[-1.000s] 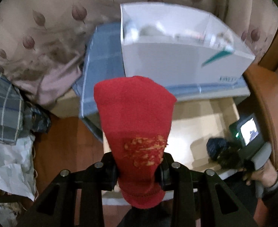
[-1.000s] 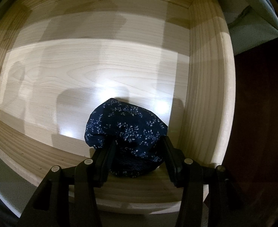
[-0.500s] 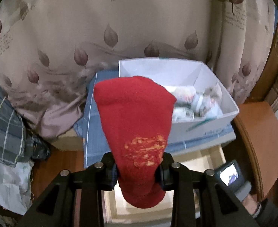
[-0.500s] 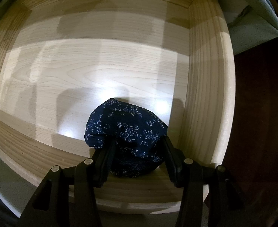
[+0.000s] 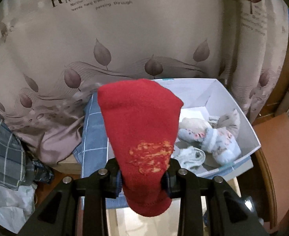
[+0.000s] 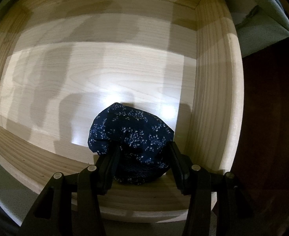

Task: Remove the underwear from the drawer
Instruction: 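Lower the red sock into the white box and open the left gripper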

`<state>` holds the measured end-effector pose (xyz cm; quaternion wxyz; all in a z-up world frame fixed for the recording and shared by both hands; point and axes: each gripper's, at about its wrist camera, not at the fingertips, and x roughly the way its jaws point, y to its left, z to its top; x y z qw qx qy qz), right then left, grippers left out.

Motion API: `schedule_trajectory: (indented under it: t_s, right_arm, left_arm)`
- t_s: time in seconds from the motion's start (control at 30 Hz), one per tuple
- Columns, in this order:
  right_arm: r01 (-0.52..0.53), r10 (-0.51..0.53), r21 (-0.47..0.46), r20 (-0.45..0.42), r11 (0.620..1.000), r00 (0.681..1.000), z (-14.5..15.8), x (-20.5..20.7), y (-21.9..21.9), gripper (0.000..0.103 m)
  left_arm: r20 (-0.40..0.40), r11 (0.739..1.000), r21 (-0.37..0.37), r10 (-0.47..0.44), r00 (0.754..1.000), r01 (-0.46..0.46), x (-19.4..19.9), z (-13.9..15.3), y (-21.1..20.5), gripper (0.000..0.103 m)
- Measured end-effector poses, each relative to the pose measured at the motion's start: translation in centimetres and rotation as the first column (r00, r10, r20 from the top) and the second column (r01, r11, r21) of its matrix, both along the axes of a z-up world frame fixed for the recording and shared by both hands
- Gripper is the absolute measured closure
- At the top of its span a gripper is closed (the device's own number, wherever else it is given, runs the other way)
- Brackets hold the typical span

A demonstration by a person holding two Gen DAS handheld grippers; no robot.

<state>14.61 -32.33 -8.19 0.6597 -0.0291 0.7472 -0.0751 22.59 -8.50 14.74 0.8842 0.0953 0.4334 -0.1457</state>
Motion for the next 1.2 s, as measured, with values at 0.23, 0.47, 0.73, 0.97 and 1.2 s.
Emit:
schedule_trajectory:
  t_s: [0.23, 0.47, 0.73, 0.97, 1.2]
  right_arm:
    - [-0.001, 0.001, 0.000, 0.001, 1.000, 1.000, -0.3, -1.3, -0.1, 0.056]
    - [-0.002, 0.002, -0.001, 0.001, 1.000, 1.000, -0.4, -1.5, 0.0, 0.056]
    - [0.001, -0.001, 0.000, 0.002, 1.000, 1.000, -0.5, -1.5, 0.0, 0.056]
    - [0.001, -0.001, -0.001, -0.002, 1.000, 1.000, -0.6, -1.5, 0.1, 0.056]
    - [0.000, 0.000, 0.001, -0.014, 1.000, 1.000, -0.8, -1.3, 0.2, 0.055]
  left_arm:
    - [-0.034, 0.999, 0.039, -0.004, 0.999, 0.005, 3.0, -2.3, -2.2, 0.071]
    - [-0.059, 0.996, 0.091, -0.010, 0.998, 0.016, 4.4, -4.5, -3.8, 0.068]
    - [-0.102, 0.997, 0.080, -0.008, 0.995, 0.016, 4.7, -4.9, -3.2, 0.055]
    - [-0.095, 0.997, 0.040, -0.062, 0.994, 0.066, 2.2, -3.0, -2.1, 0.047]
    - [-0.092, 0.998, -0.007, -0.066, 0.994, 0.065, -1.4, -1.2, 0.9, 0.046]
